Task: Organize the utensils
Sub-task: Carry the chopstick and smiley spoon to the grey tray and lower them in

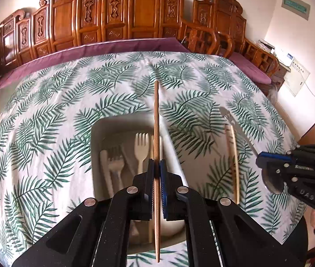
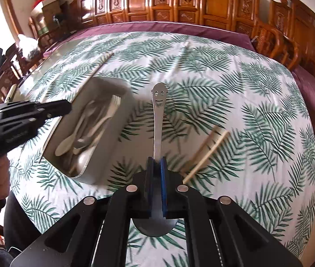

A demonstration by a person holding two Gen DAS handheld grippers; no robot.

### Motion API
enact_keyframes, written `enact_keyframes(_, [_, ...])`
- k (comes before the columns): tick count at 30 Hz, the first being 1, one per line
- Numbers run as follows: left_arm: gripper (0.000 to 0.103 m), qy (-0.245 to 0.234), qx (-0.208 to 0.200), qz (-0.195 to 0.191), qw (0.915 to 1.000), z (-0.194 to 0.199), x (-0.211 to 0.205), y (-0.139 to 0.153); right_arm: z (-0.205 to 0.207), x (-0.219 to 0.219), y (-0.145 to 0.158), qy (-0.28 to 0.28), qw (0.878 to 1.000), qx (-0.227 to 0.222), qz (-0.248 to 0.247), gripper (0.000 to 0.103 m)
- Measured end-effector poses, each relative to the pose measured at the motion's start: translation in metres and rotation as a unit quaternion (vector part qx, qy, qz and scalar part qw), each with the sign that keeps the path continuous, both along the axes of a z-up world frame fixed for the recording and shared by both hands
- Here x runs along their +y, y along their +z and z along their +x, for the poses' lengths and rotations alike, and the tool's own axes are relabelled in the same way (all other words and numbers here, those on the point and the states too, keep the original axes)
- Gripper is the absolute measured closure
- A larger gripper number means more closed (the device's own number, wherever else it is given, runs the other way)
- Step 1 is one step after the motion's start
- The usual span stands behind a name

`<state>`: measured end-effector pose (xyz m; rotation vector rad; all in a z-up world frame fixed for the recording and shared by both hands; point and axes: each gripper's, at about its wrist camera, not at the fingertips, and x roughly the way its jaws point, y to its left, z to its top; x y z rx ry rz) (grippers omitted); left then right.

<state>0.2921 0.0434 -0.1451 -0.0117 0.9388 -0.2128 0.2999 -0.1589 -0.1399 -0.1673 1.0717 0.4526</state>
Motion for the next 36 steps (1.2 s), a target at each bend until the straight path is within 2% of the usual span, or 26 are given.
enact_keyframes(7, [0.099,0.011,0.016,-0.005,0.9998,0.001,0.020,-0.018,-0.005,0.027,0.006,0.022,1.000,-0.001,0.001,0.096])
enact_keyframes(19, [0.098,0.018,0.032,-0.013,0.9992,0.005,0.030,-0.032,-0.009,0.043,0.005,0.038,0.999,0.003,-0.006,0.096])
enact_keyframes(26, [0.097,0.024,0.018,-0.022,0.9993,-0.001,0.038,-0.019,-0.008,0.053,0.008,0.043,0.999,0.004,0.001,0.096])
enact_keyframes(30, [0.089,0.036,-0.003,-0.024,0.9990,-0.017,0.052,-0.002,-0.005,0.067,0.010,0.049,0.999,0.005,0.016,0.096])
enact_keyframes(36, [0.084,0.049,-0.031,-0.011,0.9983,-0.038,0.068,0.021,0.001,0.094,0.009,0.058,0.998,0.007,0.036,0.096])
